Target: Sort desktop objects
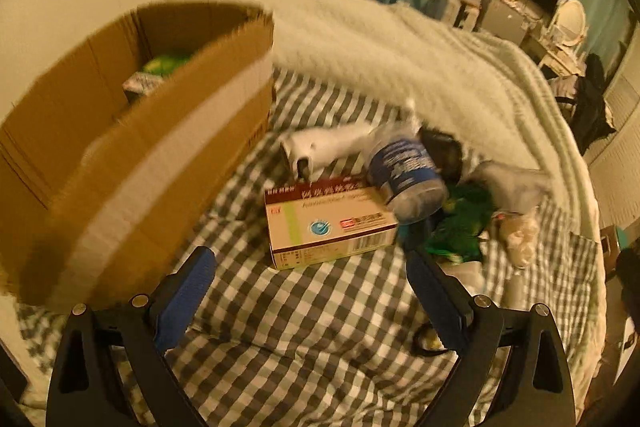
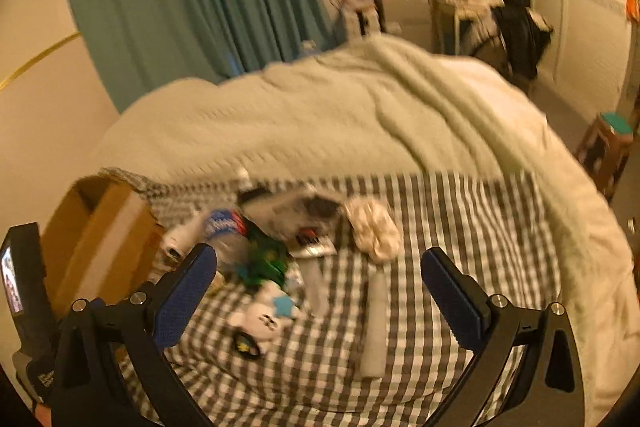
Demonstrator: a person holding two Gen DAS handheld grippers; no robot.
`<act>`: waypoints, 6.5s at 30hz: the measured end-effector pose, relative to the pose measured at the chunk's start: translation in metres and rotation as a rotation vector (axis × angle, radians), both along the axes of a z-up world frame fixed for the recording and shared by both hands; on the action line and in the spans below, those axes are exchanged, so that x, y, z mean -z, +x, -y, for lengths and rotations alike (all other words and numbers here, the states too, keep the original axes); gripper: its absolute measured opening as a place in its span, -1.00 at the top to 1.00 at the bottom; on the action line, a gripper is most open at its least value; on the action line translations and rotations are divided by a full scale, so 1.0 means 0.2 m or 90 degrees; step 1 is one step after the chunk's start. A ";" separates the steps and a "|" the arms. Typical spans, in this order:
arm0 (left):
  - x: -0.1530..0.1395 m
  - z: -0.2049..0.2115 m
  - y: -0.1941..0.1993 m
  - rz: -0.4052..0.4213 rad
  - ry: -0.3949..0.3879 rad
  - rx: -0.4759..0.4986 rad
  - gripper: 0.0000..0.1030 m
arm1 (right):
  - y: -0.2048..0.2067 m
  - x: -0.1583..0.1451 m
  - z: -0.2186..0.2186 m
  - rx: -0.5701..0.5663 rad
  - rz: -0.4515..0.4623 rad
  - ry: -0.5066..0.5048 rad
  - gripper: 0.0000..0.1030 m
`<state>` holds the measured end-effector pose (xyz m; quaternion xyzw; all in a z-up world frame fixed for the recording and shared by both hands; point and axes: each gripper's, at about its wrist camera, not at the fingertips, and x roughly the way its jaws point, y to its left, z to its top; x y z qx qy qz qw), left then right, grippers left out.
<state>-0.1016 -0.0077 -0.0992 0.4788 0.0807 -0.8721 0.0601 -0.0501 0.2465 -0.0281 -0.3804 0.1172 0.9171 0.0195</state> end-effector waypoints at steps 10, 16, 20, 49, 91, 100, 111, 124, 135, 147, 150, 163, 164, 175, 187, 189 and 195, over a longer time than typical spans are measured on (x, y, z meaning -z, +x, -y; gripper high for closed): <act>0.23 -0.01 -0.16 0.042 0.062 -0.019 -0.92 | -0.17 0.43 0.00 0.009 0.101 -0.004 -0.99; 0.28 -0.07 -0.21 0.042 0.010 -0.018 -1.00 | -0.21 0.60 -0.03 0.012 0.147 0.000 -0.99; 0.30 -0.09 -0.22 0.033 -0.018 -0.014 -1.00 | -0.21 0.69 -0.07 0.020 0.171 -0.012 -0.99; 0.33 -0.03 -0.39 0.038 -0.048 0.415 -1.00 | -0.14 0.72 -0.04 -0.012 0.212 -0.038 0.44; 0.07 0.03 0.03 0.053 0.005 0.208 0.31 | -0.07 0.28 0.02 -0.087 0.102 -0.049 0.66; 0.16 0.09 0.06 0.067 -0.004 0.187 0.37 | -0.07 0.38 0.13 -0.092 0.132 -0.025 0.18; 0.29 0.08 -0.03 0.074 0.015 0.176 0.41 | -0.16 0.71 0.02 -0.062 0.209 -0.064 0.16; 0.09 0.09 0.00 0.025 0.070 0.172 0.41 | -0.12 0.52 -0.02 -0.055 0.159 -0.074 0.70; -0.44 0.16 0.11 -0.096 0.075 0.167 0.41 | -0.01 -0.04 0.24 -0.135 0.020 -0.081 0.71; -0.69 0.74 0.18 -0.142 0.041 0.013 0.41 | 0.05 -0.35 0.92 -0.309 -0.059 -0.130 0.71; -0.65 0.91 0.17 -0.129 0.047 -0.030 0.41 | 0.03 -0.33 1.09 -0.344 -0.047 -0.145 0.71; -0.44 1.11 0.12 -0.081 0.027 -0.080 -0.39 | -0.15 -0.19 1.37 -0.355 -0.044 -0.215 -0.31; -0.44 1.10 0.11 -0.084 0.029 -0.081 -0.42 | -0.17 -0.19 1.35 -0.349 -0.049 -0.217 -0.31; -0.45 0.71 0.13 -0.079 0.024 0.019 -0.53 | -0.17 -0.24 0.94 -0.240 -0.046 -0.162 -0.31; -0.15 -0.18 0.32 -0.022 0.023 0.246 -0.59 | 0.02 -0.25 0.16 -0.072 -0.038 -0.109 -0.32; -0.04 -0.27 0.33 0.005 0.019 0.260 -0.59 | 0.05 -0.23 0.04 -0.052 -0.029 -0.115 -0.32; 0.14 -0.41 0.31 0.033 0.028 0.264 -0.59 | 0.08 -0.13 -0.14 -0.024 0.001 -0.112 -0.33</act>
